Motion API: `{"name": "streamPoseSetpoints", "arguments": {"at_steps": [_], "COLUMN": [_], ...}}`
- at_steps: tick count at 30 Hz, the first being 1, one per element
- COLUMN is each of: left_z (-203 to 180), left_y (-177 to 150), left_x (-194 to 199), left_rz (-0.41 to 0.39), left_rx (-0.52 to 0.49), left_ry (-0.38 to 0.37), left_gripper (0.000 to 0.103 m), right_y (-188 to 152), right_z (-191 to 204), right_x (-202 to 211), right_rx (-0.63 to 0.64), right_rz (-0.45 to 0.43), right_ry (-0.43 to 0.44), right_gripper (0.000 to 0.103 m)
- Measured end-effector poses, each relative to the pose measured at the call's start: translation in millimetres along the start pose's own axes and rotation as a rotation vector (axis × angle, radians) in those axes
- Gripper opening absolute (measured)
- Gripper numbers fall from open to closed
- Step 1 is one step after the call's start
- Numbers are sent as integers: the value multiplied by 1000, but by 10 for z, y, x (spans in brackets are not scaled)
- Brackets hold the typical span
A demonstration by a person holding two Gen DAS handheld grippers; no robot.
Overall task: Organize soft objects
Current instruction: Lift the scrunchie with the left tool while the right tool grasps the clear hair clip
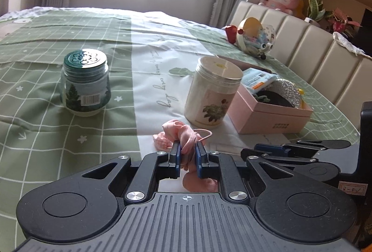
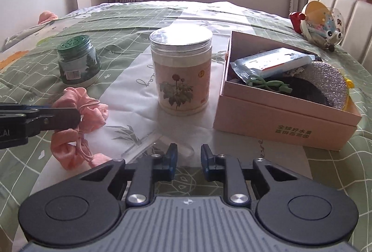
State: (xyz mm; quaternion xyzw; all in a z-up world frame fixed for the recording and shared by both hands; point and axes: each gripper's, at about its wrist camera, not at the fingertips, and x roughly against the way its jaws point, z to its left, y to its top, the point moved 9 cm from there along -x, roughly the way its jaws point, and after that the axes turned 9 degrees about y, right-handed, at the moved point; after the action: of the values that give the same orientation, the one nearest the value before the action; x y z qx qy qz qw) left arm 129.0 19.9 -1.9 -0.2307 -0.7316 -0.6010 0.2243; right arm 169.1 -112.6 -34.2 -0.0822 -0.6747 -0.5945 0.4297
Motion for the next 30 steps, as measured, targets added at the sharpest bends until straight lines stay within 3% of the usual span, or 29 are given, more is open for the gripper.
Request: {"name": "streamPoseSetpoints", "arguments": {"at_steps": [3,9,11,13,20,27,30], "left_z": [-102,-110,-40,60,344,327,291], "left_y": [-52,-6,27,70,100,68,67], "left_x": [-5,-18,16,65,120,74,93], "left_rz": [10,-2,-15,-26,-27,-18,-22], "left_rx": [-12,-19,-16,-8,14,23,14], "left_ry": [-36,-20,2,25,77,51,49], "left_gripper": [15,15,15,15,15,15,15], "right_y": [-53,-61,-29,24,64,-136,-224], "right_z": [-67,-74,4,98,384,194,47], "right_x": [94,262,204,119,-250,-11,171], "right_rx": [6,-38,-33,-17,69,153,183], "right_rz": [-7,-50,-43,-46,1,25,-8], "right_ry": [-28,-4,12,15,13,-76,-120], "right_gripper": [22,23,42,50,50,54,54]}}
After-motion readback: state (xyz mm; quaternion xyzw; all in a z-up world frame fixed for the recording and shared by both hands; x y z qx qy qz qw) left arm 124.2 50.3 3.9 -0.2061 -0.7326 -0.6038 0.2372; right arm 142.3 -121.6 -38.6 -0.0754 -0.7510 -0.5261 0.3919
